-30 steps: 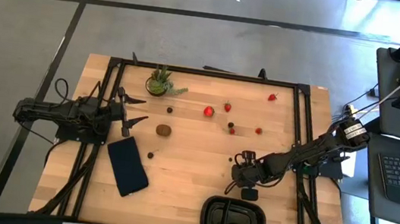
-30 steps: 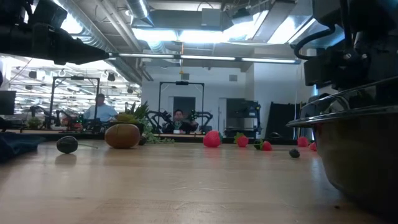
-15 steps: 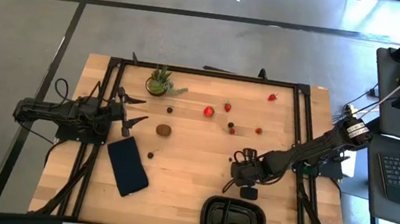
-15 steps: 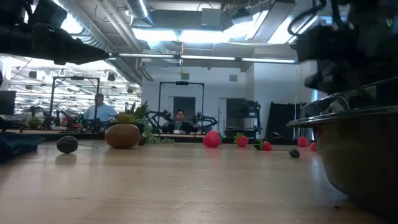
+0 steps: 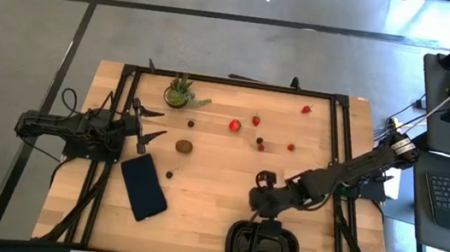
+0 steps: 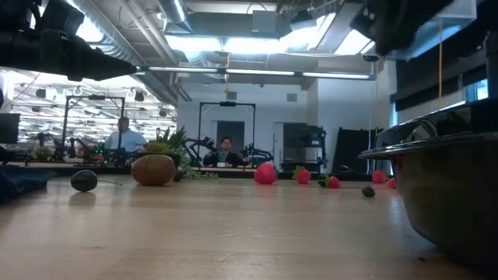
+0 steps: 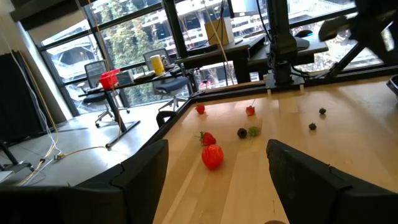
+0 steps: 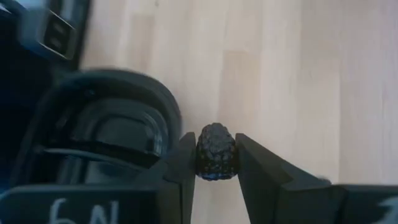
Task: Pick and placing Produce into tupperware
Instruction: Put the blackberry into the black container
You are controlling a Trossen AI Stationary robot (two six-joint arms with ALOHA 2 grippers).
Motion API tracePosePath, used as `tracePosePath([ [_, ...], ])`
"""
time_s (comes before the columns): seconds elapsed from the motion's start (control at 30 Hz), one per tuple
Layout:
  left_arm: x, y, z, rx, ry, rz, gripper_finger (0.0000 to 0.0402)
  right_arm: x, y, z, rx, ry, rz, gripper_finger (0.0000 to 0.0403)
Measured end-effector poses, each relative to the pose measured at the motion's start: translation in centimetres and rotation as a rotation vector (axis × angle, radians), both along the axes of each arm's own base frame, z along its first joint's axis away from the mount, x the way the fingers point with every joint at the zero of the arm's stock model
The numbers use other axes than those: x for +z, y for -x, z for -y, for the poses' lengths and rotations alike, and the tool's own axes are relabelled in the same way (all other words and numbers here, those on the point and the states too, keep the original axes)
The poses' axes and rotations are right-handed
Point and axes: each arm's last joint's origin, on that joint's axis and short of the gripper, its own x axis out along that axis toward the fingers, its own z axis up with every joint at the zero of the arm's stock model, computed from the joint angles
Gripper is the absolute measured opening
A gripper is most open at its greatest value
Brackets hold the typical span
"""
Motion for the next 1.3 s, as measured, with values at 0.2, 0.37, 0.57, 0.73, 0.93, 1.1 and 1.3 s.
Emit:
tracePosePath([
  [0.2,0.0,0.0,0.0,0.0,0.0,0.0,0.0265,0.7,0.0,-0.8,0.02,-0.024,0.039,0.0102],
  [0.37,0.0,0.0,0.0,0.0,0.0,0.0,0.0265,0.7,0.0,-0.9,0.018,-0.027,0.039,0.0101],
  [0.57,0.0,0.0,0.0,0.0,0.0,0.0,0.0265,0.7,0.1,-1.1,-0.082,-0.094,0.02,0.0102],
  [0.73,0.0,0.0,0.0,0.0,0.0,0.0,0.0265,0.7,0.8,-2.2,-0.194,-0.191,-0.016,0.0103],
  [0.93,0.0,0.0,0.0,0.0,0.0,0.0,0.0265,0.4,1.7,-3.8,-0.308,-0.284,-0.061,0.0103],
  [1.1,0.0,0.0,0.0,0.0,0.0,0.0,0.0265,-1.2,1.6,-5.2,-0.406,-0.31,-0.109,0.0103],
  [1.3,0.0,0.0,0.0,0.0,0.0,0.0,0.0265,-3.1,0.3,-6.4,-0.462,-0.364,-0.108,0.0103],
])
